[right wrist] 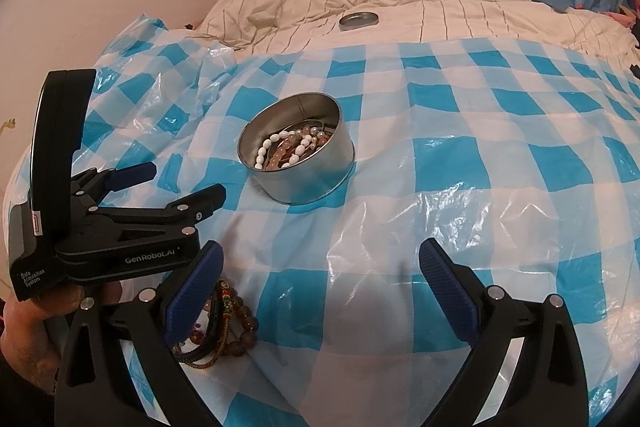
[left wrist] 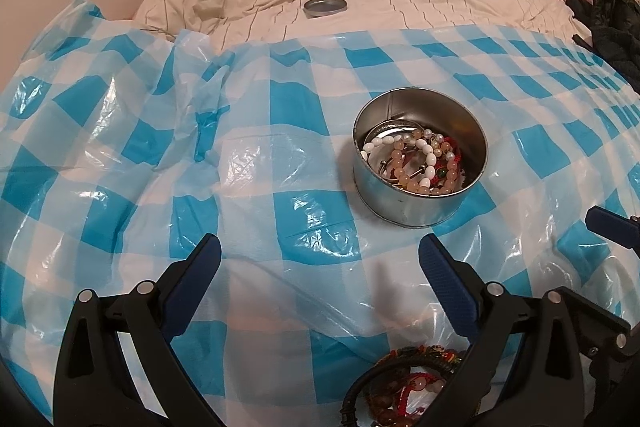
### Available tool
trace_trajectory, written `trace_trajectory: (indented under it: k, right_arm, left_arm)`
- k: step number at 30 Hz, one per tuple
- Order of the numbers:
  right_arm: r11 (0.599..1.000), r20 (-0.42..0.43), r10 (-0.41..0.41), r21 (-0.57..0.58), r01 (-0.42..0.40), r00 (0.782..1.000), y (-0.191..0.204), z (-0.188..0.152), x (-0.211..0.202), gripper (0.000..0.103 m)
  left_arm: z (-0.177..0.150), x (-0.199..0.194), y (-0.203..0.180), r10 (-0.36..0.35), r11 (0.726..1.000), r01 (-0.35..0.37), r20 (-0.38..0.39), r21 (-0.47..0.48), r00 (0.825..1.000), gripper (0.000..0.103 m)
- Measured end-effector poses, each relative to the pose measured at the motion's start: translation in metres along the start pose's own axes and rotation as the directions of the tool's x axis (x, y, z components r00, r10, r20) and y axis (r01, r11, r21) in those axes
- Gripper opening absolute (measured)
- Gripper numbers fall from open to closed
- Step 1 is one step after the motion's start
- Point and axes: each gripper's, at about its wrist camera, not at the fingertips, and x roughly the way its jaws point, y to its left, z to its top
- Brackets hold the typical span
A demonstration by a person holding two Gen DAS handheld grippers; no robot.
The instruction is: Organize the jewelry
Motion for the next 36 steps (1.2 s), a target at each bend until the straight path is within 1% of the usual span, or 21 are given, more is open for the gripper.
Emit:
trace_trajectory:
  k: [9, 15, 28, 36]
  right_arm:
    - [1.000, 0.000, -0.003, -0.014, 0.003, 1.000, -0.0002, -0.0003, 0.0005, 0.094]
    - [0.997, 0.018, -0.045, -0.067, 0.046, 0.999, 0.0044, -0.0006, -0.0015, 0.094]
    - [0.996, 0.011, -0.042, -0.079, 0.043, 0.999, 0.0032, -0.0015, 0.0016, 0.094]
    - [0.998, -0.010, -0.018, -0.057, 0.018, 1.000, 0.0007, -0.0034, 0.0071, 0.094]
  left_arm:
    - [-0.0014, 0.0000, 0.0016, 0.006, 1.000, -0.006, -0.003, 0.007, 1.000, 0.095]
    - [-0.0016, -0.0003, 0.0007, 0.009, 1.000, -0.009, -0.003, 0.010, 1.000, 0.095]
    - [-0.0059, -0.0035, 0.0072, 0.036, 0.999, -0.036, 0.005, 0.026, 0.999, 0.095]
    - [-0.0092, -0.0086, 0.0092, 0.059, 0.997, -0.060, 0.016, 0.043, 0.998, 0.095]
